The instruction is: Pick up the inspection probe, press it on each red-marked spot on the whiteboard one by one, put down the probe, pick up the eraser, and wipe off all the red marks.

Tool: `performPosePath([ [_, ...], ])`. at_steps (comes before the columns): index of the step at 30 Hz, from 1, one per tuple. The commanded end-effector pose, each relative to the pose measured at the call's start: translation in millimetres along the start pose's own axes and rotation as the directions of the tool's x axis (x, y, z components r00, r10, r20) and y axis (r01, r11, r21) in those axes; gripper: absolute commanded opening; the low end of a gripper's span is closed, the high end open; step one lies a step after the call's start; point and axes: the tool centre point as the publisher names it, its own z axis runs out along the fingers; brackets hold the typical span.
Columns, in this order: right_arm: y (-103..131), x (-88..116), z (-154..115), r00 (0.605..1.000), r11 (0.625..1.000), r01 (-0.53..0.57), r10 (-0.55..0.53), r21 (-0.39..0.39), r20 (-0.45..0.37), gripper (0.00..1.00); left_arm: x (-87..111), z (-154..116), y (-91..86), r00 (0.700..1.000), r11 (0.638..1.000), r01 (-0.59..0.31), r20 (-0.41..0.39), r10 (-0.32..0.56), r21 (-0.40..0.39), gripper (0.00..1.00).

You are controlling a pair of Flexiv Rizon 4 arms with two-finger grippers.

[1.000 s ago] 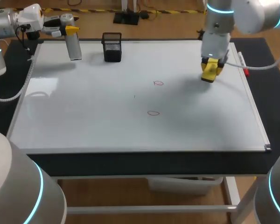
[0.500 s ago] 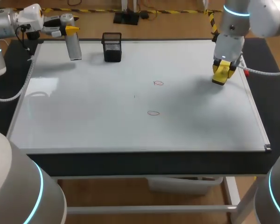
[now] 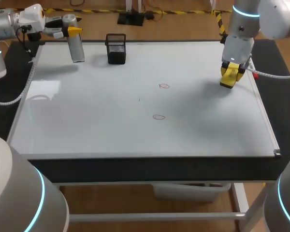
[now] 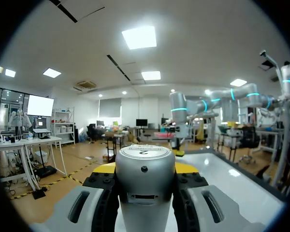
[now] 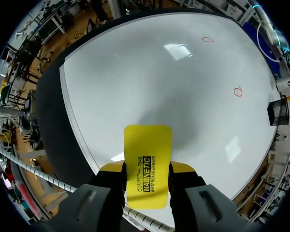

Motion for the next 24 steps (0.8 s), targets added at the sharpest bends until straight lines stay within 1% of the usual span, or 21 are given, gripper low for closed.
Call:
performPosePath([
  [1,-0.9,-0.1,-0.7,1.000,1.000,0.002,-0.002,0.000,-0.003,0.00,-2.0,0.0,-0.4,1.000,1.000,0.000,-0.005,0.000,0.001,0.00],
  [9,-0.9,-0.1,-0.7,1.000,1.000,0.002,-0.002,0.000,-0.003,0.00,0.2,2.1,-0.2,1.000,1.000,0.003,-0.011,-0.003,0.006,0.00],
  [12,-0.9,-0.1,-0.7,1.000,1.000,0.002,-0.002,0.000,-0.003,0.00,8.9,6.1,1.1,1.000,1.000,0.001,-0.027,-0.001,0.012,0.00],
  [18,-0.9,-0.1,-0.7,1.000,1.000,0.002,-0.002,0.000,-0.003,0.00,34.2,20.7,2.4,0.998,1.000,0.000,-0.062,0.002,0.018,0.00],
  [24,-0.9,-0.1,-0.7,1.000,1.000,0.002,-0.002,0.000,-0.003,0.00,58.4,42.1,-0.1,0.993,1.000,-0.019,-0.113,0.022,0.025,0.00],
])
